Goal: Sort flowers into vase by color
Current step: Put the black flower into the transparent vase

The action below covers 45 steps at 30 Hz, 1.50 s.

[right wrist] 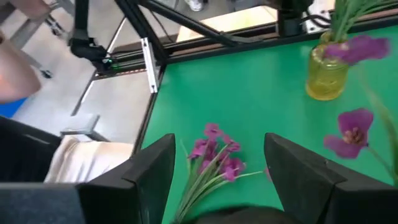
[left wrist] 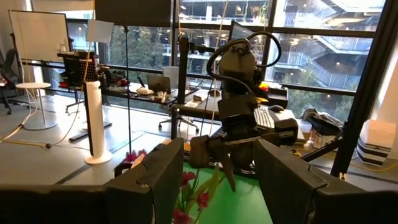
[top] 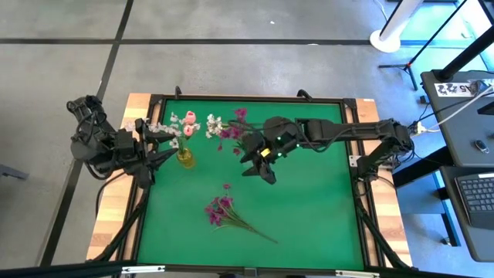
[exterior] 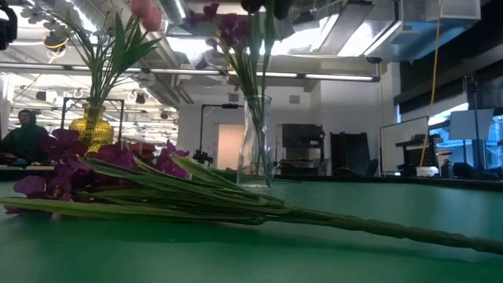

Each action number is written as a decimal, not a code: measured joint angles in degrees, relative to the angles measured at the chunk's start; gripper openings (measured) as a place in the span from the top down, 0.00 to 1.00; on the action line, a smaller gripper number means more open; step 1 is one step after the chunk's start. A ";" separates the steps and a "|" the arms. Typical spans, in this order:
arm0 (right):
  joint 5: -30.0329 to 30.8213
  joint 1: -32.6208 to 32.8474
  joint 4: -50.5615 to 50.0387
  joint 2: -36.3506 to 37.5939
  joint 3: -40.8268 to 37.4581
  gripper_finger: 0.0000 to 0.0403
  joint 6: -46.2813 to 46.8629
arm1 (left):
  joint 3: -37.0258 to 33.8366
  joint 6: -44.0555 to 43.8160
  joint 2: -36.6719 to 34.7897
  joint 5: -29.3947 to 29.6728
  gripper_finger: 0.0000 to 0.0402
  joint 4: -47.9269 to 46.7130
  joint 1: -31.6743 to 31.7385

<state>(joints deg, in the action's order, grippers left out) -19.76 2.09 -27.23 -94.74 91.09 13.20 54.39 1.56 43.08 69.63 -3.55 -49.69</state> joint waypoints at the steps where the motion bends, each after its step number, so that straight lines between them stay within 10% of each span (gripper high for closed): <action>1: -0.80 -0.05 -0.15 0.00 0.00 0.40 0.44 | 0.00 0.00 -0.01 0.00 0.53 0.00 0.01; 15: -7.90 -0.66 -3.52 1.74 0.02 0.40 4.37 | 0.00 -0.15 0.01 0.00 0.53 -0.07 0.02; 45: -1.73 -0.61 6.22 3.45 0.04 0.40 -4.51 | 0.00 -1.55 0.01 -0.02 0.53 -2.09 0.02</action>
<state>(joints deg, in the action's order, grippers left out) -21.50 1.48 -21.02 -91.29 91.13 8.69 54.39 0.01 43.09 69.60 -5.64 -49.67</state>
